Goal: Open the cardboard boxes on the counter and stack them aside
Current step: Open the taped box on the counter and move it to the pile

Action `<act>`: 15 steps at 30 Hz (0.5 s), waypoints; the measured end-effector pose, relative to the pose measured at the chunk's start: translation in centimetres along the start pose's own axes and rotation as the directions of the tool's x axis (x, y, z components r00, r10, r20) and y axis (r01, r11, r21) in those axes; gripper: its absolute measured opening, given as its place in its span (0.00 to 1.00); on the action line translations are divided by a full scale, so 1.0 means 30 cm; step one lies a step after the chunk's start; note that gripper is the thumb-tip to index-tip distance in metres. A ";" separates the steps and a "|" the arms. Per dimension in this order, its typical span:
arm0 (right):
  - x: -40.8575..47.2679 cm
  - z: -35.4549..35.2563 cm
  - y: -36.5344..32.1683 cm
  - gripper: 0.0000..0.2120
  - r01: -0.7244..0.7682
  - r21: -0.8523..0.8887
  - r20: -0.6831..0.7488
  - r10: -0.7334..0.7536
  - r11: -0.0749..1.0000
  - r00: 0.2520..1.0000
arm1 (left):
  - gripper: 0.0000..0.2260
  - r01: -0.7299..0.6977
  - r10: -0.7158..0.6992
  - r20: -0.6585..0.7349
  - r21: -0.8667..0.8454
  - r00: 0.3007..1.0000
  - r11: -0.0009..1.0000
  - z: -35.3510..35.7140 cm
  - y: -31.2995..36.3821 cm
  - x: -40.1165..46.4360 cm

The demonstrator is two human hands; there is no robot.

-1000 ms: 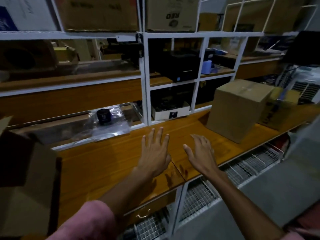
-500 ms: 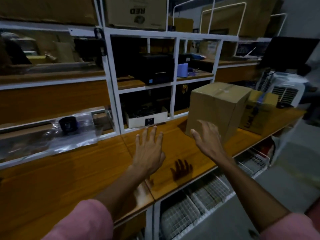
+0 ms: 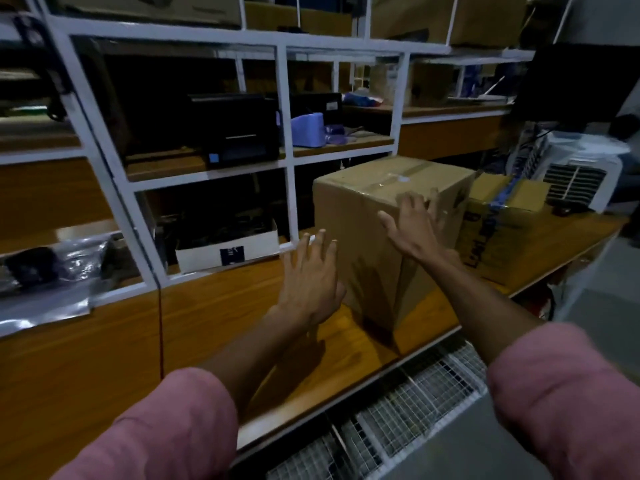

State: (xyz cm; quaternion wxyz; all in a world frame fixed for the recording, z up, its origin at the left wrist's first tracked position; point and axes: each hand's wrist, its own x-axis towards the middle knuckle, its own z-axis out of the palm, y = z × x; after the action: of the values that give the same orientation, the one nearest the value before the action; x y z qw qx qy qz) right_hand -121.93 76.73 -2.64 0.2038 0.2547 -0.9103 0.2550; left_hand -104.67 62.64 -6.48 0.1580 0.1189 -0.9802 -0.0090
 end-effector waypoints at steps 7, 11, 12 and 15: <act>-0.054 0.082 -0.051 0.27 0.154 0.077 -0.087 -0.147 0.985 0.985 | 0.32 0.016 -0.023 -0.105 -0.068 0.994 0.998 0.007 0.011 0.069; -0.185 0.079 -0.188 0.21 0.290 0.061 -0.088 -0.284 0.955 0.955 | 0.27 -0.136 0.094 -0.342 -0.101 0.935 0.986 -0.005 -0.007 0.036; -0.220 0.089 -0.218 0.20 0.327 0.081 -0.089 -0.320 0.941 0.943 | 0.24 -0.159 0.099 -0.425 -0.109 0.900 0.981 -0.009 -0.015 0.023; -0.313 0.140 -0.279 0.18 0.455 0.195 -0.086 -0.447 0.869 0.891 | 0.20 -0.164 0.085 -0.554 -0.095 0.828 0.982 -0.046 -0.043 -0.022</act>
State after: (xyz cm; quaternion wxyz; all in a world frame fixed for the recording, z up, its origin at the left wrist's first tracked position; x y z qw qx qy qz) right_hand -110.81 71.53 -7.62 0.2467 0.4751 -0.7896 0.2998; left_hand -103.35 61.56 -5.45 0.4396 0.0409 -0.8967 -0.0325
